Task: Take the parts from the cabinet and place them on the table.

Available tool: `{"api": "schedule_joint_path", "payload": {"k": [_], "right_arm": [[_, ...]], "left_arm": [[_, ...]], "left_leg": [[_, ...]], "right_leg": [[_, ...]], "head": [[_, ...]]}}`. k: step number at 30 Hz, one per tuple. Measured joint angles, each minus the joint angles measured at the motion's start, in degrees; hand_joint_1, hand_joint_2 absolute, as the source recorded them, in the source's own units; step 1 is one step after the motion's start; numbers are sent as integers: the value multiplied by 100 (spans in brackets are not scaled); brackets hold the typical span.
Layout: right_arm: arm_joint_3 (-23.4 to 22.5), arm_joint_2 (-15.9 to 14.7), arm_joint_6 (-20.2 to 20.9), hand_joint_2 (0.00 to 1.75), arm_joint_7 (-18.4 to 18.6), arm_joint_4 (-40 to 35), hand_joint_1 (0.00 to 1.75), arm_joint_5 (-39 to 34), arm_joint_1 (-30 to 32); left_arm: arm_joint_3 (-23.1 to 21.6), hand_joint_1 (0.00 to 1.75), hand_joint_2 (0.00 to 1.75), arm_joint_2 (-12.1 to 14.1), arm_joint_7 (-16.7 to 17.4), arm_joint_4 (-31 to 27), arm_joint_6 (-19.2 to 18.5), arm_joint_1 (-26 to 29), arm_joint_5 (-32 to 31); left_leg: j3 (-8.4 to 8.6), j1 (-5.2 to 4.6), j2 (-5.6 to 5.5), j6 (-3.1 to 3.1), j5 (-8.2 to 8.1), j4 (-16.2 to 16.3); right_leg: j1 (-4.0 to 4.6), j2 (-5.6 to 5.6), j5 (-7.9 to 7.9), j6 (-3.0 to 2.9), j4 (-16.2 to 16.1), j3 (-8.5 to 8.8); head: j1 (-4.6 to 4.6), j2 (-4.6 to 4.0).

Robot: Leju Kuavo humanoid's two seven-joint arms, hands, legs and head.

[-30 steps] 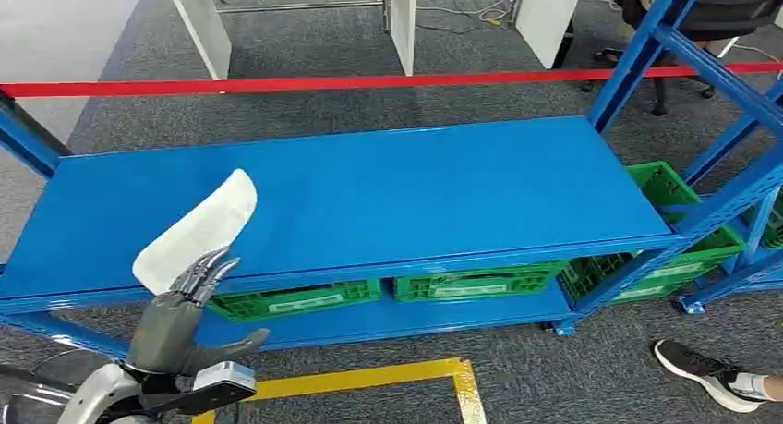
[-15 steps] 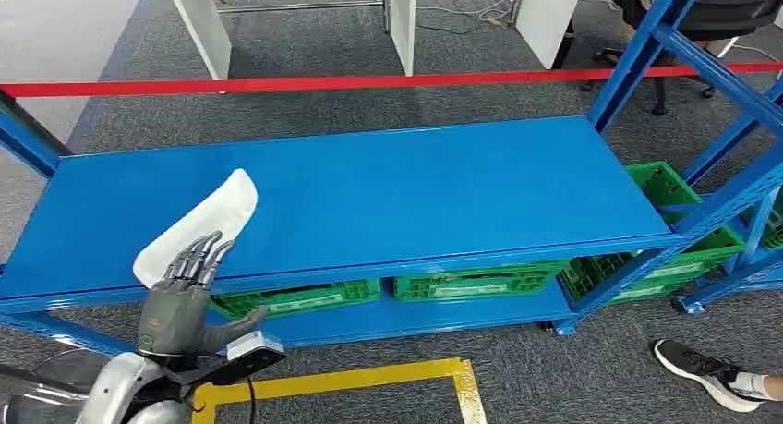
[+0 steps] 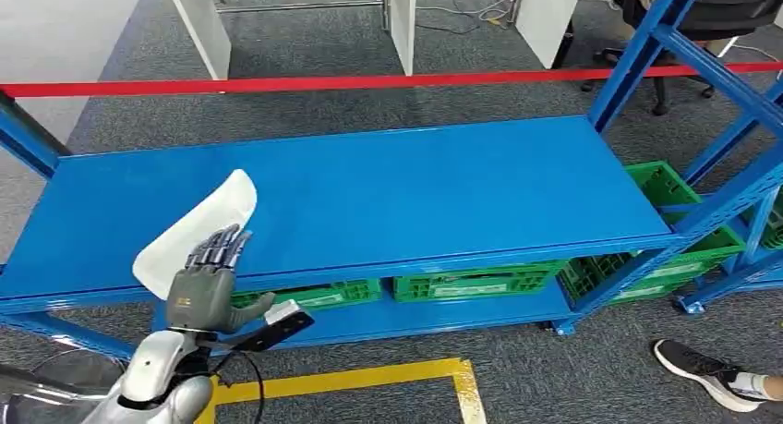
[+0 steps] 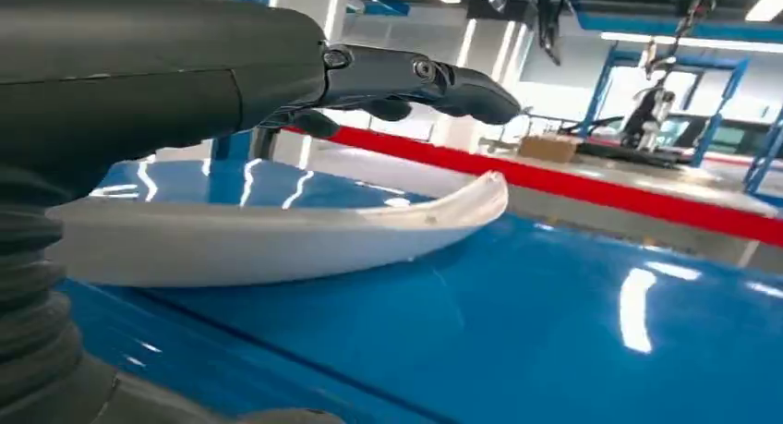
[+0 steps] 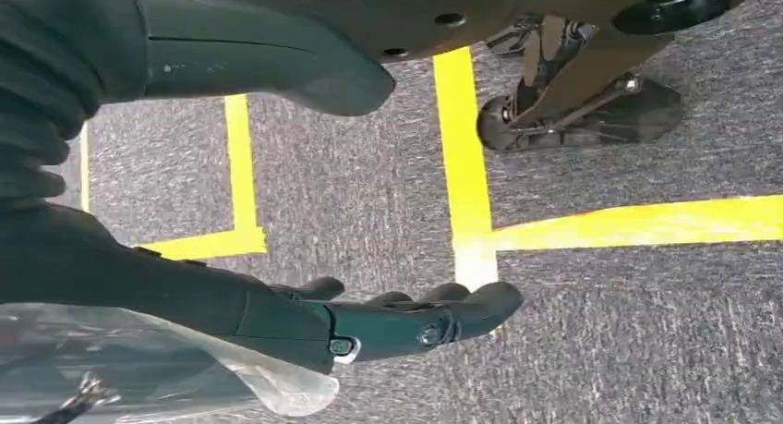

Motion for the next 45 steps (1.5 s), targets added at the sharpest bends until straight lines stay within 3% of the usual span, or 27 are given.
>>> {"api": "schedule_joint_path", "payload": {"k": [13, 25, 45], "right_arm": [[101, -26, -9, 175, 88, -59, 0, 44, -40], [168, -28, -7, 175, 181, -85, 0, 44, -41], [219, -44, 0, 175, 271, -103, 0, -2, -40]], "left_arm": [[-44, 0, 175, -50, 512, 771, 13, -596, -472], [50, 0, 175, -35, 709, 1121, 28, -892, -605], [470, 0, 175, 267, 892, 1370, -153, -1190, -844]], "left_leg": [[0, 0, 0, 0, 0, 2], [-1, 0, 0, 1, 1, 2], [-1, 0, 0, 0, 3, 2]], "right_leg": [[0, 1, 1, 0, 1, 1], [0, 1, 1, 0, 1, 0], [0, 1, 1, 0, 3, -1]], "head": [[0, 0], [2, 0], [0, 0]]}}
